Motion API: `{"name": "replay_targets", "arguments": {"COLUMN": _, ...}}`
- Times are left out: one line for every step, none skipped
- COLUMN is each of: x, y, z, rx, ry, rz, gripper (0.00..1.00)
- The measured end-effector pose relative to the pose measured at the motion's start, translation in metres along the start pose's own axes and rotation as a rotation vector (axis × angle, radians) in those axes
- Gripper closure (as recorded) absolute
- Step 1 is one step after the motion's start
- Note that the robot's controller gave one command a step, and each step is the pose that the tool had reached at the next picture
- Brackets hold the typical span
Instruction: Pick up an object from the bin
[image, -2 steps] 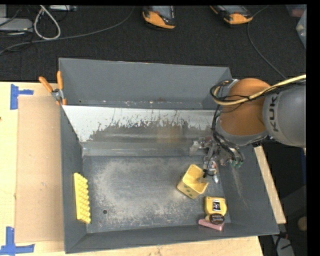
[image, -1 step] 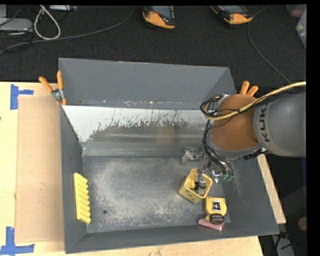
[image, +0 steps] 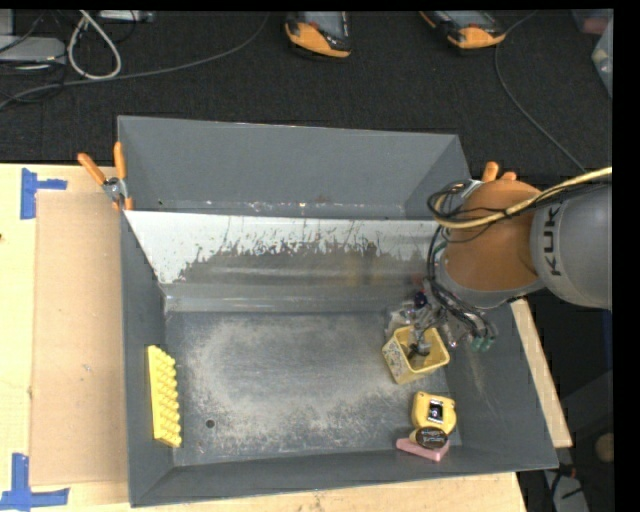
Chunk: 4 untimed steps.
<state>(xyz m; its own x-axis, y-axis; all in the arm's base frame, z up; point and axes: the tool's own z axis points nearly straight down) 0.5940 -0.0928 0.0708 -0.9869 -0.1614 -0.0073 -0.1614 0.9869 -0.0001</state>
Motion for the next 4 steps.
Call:
{"name": "replay_targets", "arguments": {"x": 0.0, "y": 0.0, "z": 0.0, "rx": 0.0, "ry": 0.0, "rz": 0.001, "gripper": 1.0}}
{"name": "replay_targets", "arguments": {"x": 0.001, "y": 0.001, "z": -0.014, "rx": -0.001, "ry": 0.002, "rz": 0.003, "gripper": 1.0}}
{"name": "replay_targets", "arguments": {"x": 0.002, "y": 0.002, "z": -0.056, "rx": -0.004, "ry": 0.008, "rz": 0.003, "gripper": 1.0}}
{"name": "replay_targets", "arguments": {"x": -0.001, "y": 0.002, "z": -0.092, "rx": 0.0, "ry": -0.002, "rz": 0.003, "gripper": 1.0}}
